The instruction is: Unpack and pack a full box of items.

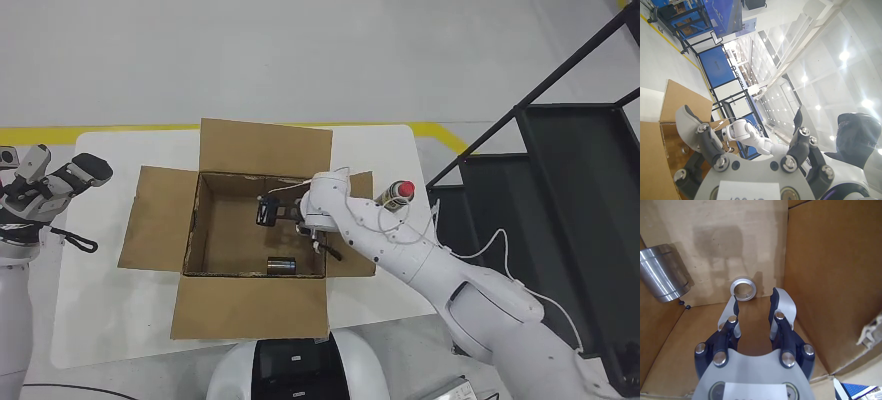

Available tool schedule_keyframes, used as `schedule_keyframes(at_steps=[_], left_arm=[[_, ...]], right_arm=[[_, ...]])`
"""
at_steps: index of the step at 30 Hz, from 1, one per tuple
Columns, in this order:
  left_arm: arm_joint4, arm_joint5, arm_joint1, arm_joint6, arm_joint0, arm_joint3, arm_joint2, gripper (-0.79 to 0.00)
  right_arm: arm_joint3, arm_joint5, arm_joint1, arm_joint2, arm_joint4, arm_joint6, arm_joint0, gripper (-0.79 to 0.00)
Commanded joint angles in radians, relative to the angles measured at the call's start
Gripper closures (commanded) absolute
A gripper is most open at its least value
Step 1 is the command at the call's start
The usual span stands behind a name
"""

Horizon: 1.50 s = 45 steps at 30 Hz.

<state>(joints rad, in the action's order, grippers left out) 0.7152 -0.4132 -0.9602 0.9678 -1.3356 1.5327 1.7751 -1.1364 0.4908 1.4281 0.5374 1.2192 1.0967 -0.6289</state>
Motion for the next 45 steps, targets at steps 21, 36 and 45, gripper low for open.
schedule_keyframes(at_steps=[21,36,45], left_arm=[[0.0,0.0,0.0,0.0,0.0,0.0,0.0,-0.785],[0.0,0.0,0.0,0.0,0.0,0.0,0.0,-0.785],[0.0,0.0,0.0,0.0,0.0,0.0,0.0,-0.785]], right_arm=[[0.311,0.035,0.117,-0.093,-0.005,-0.104,0.085,-0.259],[0.431,0.051,0.168,-0.106,0.01,-0.178,0.116,0.0],[0.267,0.032,0.126,-0.02,0.009,-0.205,0.101,0.0]])
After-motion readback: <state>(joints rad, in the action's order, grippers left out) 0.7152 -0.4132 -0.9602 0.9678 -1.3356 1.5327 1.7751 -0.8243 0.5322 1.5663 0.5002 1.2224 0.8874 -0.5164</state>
